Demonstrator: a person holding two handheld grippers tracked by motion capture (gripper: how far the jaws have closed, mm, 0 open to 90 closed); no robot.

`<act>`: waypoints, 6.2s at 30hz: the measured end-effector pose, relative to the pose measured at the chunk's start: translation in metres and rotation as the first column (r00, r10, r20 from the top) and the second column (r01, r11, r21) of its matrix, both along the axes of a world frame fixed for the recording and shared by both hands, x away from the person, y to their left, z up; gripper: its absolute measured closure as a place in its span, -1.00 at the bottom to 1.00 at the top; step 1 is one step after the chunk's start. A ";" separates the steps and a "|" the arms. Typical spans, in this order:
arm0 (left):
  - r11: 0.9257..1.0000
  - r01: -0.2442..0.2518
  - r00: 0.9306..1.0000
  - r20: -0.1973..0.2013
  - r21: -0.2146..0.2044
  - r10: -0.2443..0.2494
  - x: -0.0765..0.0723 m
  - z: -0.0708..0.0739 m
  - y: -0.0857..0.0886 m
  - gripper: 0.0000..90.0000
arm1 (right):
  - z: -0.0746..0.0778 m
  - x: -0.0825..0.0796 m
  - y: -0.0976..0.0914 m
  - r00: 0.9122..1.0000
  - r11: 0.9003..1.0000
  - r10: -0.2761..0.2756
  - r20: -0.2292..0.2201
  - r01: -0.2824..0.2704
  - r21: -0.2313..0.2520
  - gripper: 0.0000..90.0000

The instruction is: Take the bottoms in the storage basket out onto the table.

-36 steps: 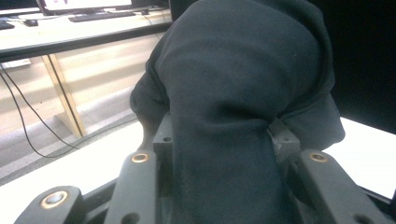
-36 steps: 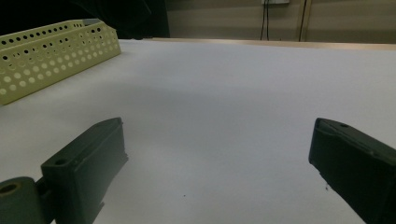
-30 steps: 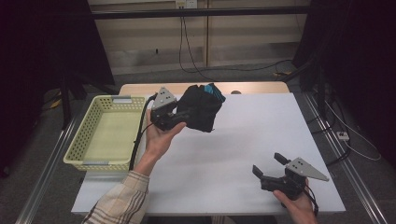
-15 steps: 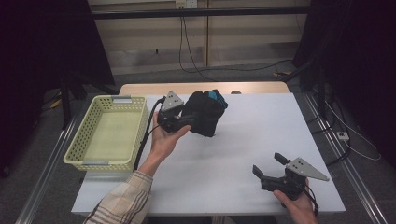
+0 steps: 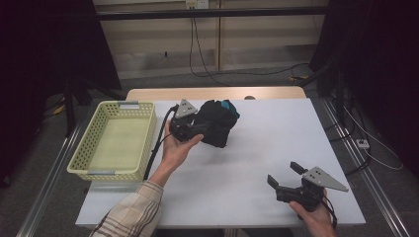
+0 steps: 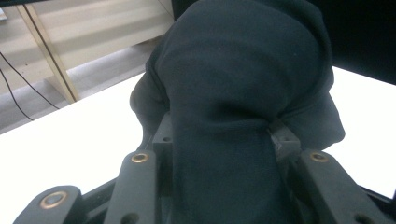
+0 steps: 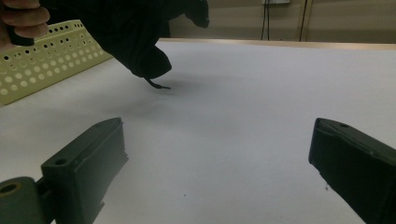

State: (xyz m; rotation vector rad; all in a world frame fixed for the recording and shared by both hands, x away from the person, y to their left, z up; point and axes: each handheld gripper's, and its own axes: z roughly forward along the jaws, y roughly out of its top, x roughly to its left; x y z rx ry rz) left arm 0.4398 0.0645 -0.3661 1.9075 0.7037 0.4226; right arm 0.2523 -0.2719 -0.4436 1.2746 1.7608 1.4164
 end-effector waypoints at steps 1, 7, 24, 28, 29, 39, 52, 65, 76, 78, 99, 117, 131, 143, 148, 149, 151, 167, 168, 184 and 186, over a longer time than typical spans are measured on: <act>1.000 0.003 1.000 -0.002 0.002 -0.003 0.000 -0.001 -0.001 0.28 | 0.000 0.000 0.000 1.000 1.000 0.000 0.000 0.000 -0.001 -0.92; 1.000 0.014 1.000 -0.015 0.018 -0.013 0.000 -0.006 -0.005 0.28 | 0.000 0.000 0.000 1.000 1.000 0.000 0.000 0.000 0.000 -0.92; 0.997 0.031 0.998 -0.056 0.068 -0.027 0.003 -0.020 -0.015 0.27 | 0.000 0.000 0.000 1.000 1.000 0.001 0.001 -0.001 -0.002 -0.91; 0.996 0.033 0.998 -0.061 0.081 -0.028 0.004 -0.024 -0.017 0.27 | 0.000 0.000 0.000 1.000 1.000 0.000 0.000 0.000 -0.002 -0.91; 0.995 0.034 0.998 -0.061 0.089 -0.028 0.004 -0.025 -0.017 0.27 | 0.000 0.000 0.000 1.000 1.000 0.000 0.000 0.000 -0.002 -0.91; 0.993 0.044 0.995 -0.090 0.111 -0.034 0.006 -0.035 -0.023 0.26 | 0.000 0.000 0.000 1.000 1.000 0.001 0.000 -0.001 -0.002 -0.91; 0.986 0.052 0.993 -0.111 0.158 -0.034 0.007 -0.045 -0.029 0.25 | 0.000 0.000 0.000 1.000 1.000 0.001 -0.001 -0.001 -0.002 -0.91; 0.979 0.055 0.990 -0.136 0.198 -0.029 0.010 -0.055 -0.032 0.18 | 0.000 0.000 0.000 1.000 1.000 0.003 -0.003 -0.003 -0.002 -0.91; 0.975 0.059 0.989 -0.144 0.216 -0.028 0.012 -0.063 -0.036 0.07 | 0.000 0.000 0.000 1.000 1.000 0.003 -0.003 -0.003 0.000 -0.91; 0.972 0.063 0.989 -0.143 0.225 -0.031 0.011 -0.063 -0.037 0.04 | 0.000 0.000 0.000 1.000 1.000 0.005 -0.002 -0.005 -0.001 -0.91; 0.966 0.039 0.992 -0.122 0.257 -0.008 0.019 -0.074 -0.038 0.00 | 0.000 0.000 0.000 1.000 1.000 0.005 -0.003 -0.005 -0.001 -0.90; 0.981 0.009 0.983 -0.179 0.192 0.026 0.027 -0.076 -0.031 -0.24 | 0.000 0.000 0.000 1.000 1.000 0.003 -0.005 -0.003 -0.001 -0.90; 0.981 0.051 0.984 -0.175 0.185 -0.018 0.024 -0.073 -0.031 -0.69 | 0.000 0.000 -0.001 1.000 1.000 0.003 -0.007 -0.003 -0.001 -0.90; 0.984 0.058 0.984 -0.178 0.166 -0.028 0.022 -0.070 -0.031 -0.87 | -0.001 0.002 -0.001 1.000 1.000 0.001 -0.010 -0.001 0.012 -0.90; 0.985 0.067 0.986 -0.165 0.159 -0.040 0.020 -0.066 -0.030 -0.89 | 0.000 0.001 -0.002 1.000 1.000 0.002 -0.007 -0.002 0.013 -0.90; 0.984 0.071 0.986 -0.160 0.164 -0.044 0.020 -0.065 -0.030 -0.89 | 0.000 0.001 -0.003 1.000 1.000 0.001 -0.006 -0.001 0.014 -0.90; 0.985 0.069 0.987 -0.152 0.157 -0.045 0.019 -0.063 -0.029 -0.89 | 0.000 0.001 -0.003 1.000 1.000 -0.001 -0.007 0.001 0.018 -0.90; 0.990 0.082 0.994 -0.080 0.111 -0.074 0.009 -0.047 -0.026 -0.89 | -0.001 0.003 -0.009 1.000 0.999 -0.014 -0.013 0.015 0.040 -0.90; 0.990 0.088 0.994 -0.080 0.114 -0.079 0.008 -0.046 -0.026 -0.89 | -0.001 0.003 -0.009 1.000 0.999 -0.013 -0.013 0.014 0.037 -0.90; 0.998 0.059 0.996 -0.067 0.033 -0.057 0.001 -0.037 -0.015 -0.88 | 0.000 0.006 -0.002 1.000 1.000 -0.009 -0.011 0.009 0.029 -0.90; 0.998 0.047 0.997 -0.064 0.030 -0.045 0.002 -0.037 -0.014 -0.88 | -0.001 0.008 0.001 1.000 1.000 -0.005 -0.014 0.005 0.028 -0.90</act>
